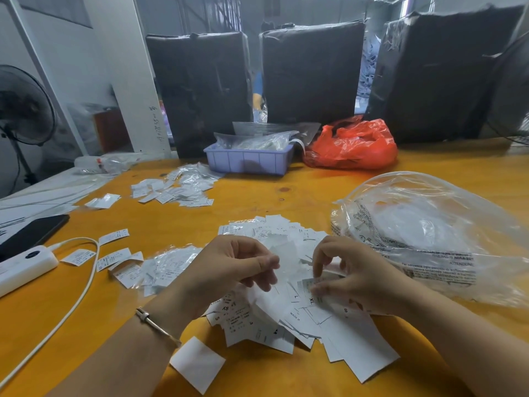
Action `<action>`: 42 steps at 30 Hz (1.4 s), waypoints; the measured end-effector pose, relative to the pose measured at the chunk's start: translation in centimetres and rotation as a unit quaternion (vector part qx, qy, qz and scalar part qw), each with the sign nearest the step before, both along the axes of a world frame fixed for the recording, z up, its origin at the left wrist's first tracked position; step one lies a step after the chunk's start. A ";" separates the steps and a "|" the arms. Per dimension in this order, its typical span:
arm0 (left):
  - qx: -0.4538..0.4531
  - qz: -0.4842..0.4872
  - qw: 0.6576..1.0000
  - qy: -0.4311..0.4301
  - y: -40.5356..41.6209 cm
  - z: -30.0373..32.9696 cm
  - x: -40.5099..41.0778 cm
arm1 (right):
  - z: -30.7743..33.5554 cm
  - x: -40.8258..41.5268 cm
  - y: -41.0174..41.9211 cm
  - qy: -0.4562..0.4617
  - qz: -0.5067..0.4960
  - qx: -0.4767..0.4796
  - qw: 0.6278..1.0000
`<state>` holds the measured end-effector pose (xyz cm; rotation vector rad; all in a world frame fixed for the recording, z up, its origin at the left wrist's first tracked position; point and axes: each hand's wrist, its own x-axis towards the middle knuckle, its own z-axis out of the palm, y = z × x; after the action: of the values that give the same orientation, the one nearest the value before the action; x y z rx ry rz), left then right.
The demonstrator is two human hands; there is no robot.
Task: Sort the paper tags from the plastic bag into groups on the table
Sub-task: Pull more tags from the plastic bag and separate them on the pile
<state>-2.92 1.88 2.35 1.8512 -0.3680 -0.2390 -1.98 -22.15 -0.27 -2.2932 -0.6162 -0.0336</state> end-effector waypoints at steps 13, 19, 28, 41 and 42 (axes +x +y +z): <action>-0.032 -0.023 0.999 -0.034 0.1 0.0 -0.3 | 2.3 -1.3 0.5 -0.028 -0.036 0.389 0.920; -0.066 -0.029 0.994 -0.080 0.1 0.2 -0.5 | 3.8 -2.4 0.3 -0.047 -0.045 0.401 0.914; -0.068 -0.023 0.993 -0.097 0.0 0.2 -0.6 | 4.4 -4.0 1.3 -0.117 -0.020 0.346 0.931; -0.048 -0.037 0.995 -0.082 -0.3 0.3 -0.8 | 3.3 -4.2 2.2 -0.111 -0.021 0.239 0.965; -0.042 -0.041 0.995 -0.077 -0.4 0.3 -0.8 | 3.2 -4.1 2.2 -0.111 -0.018 0.235 0.966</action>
<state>-3.74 1.53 2.64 1.7776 -0.5534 -0.1332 -6.05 -19.97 2.92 -1.8499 -0.6028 -0.4156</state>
